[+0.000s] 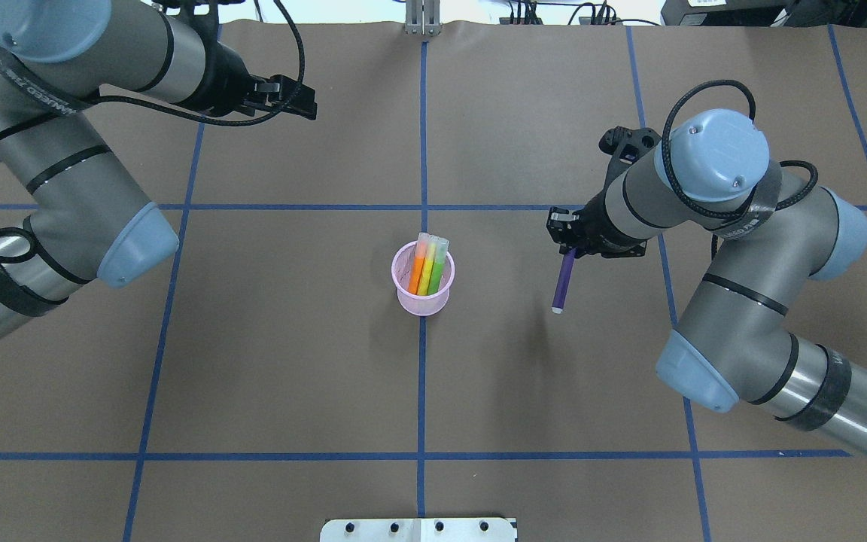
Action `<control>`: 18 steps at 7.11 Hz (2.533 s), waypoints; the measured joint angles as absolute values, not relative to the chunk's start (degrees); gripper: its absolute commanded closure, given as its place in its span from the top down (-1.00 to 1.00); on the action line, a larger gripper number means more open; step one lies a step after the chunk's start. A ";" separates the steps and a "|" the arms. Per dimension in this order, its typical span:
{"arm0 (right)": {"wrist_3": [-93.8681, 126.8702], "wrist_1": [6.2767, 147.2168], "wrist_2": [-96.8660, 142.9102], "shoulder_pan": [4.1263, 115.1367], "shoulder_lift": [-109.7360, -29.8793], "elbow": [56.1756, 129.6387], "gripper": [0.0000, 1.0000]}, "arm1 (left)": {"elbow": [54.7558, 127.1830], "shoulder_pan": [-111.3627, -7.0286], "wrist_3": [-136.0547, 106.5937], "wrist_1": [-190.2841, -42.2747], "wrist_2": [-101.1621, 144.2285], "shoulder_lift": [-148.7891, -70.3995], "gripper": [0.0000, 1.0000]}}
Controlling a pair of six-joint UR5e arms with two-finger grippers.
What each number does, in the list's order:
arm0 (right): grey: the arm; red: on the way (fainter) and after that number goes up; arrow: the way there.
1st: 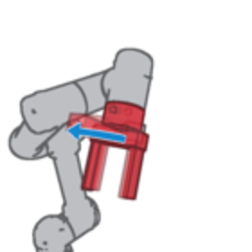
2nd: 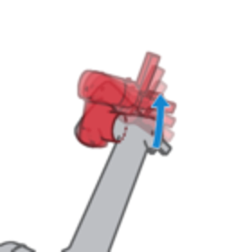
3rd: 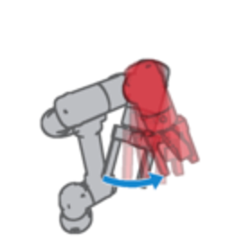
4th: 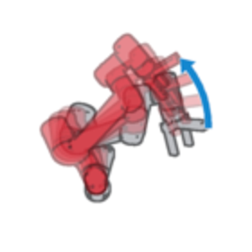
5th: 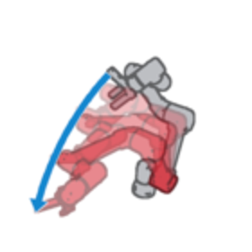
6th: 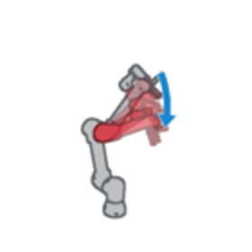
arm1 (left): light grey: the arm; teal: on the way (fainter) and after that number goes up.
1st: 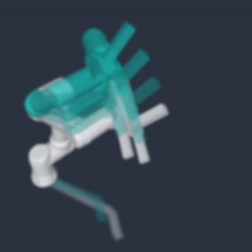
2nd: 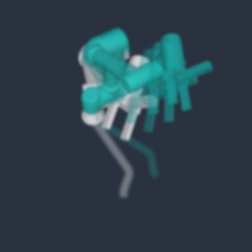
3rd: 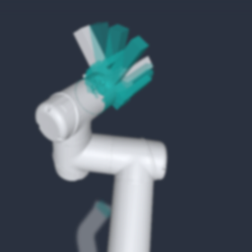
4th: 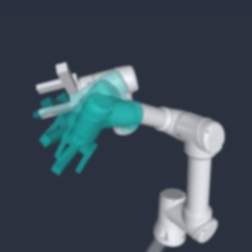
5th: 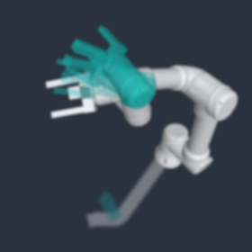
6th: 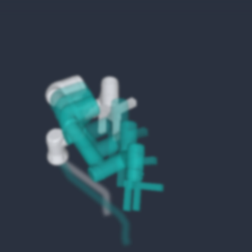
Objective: Collect pens into pen holder
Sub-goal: 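Lift the purple marker upright with the right gripper toward the cup, then carry the purple marker over the cup and lower it in with the right gripper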
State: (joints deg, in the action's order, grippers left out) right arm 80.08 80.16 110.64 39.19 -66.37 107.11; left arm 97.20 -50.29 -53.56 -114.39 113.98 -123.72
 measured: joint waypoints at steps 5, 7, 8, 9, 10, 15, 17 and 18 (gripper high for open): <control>71.54 66.21 94.83 37.64 -60.52 111.25 -1.00 | 95.73 -52.82 -46.81 -113.03 114.73 -118.96 1.00; 65.69 60.84 86.59 33.32 -60.45 110.32 -1.00 | 94.05 -53.04 -46.02 -113.28 114.78 -118.44 1.00; 63.92 58.98 83.41 31.42 -60.19 109.29 -1.00 | 93.10 -53.07 -45.95 -113.70 114.78 -118.35 1.00; 62.62 54.98 81.68 30.27 -59.89 106.89 -1.00 | 92.47 -53.08 -45.97 -113.97 114.78 -118.33 0.99; 61.69 50.41 80.96 29.67 -59.75 104.12 -1.00 | 91.92 -53.07 -46.00 -114.05 114.78 -118.31 0.99; 54.78 45.85 75.33 24.60 -59.26 100.80 -1.00 | 88.34 -53.63 -43.01 -113.97 114.31 -118.62 0.99; 54.52 45.80 73.12 22.95 -59.16 99.50 -1.00 | 88.02 -53.99 -41.45 -113.76 114.26 -118.60 0.99; 54.50 45.79 72.67 22.57 -59.04 98.91 -1.00 | 87.97 -54.02 -41.29 -113.67 114.26 -118.55 0.99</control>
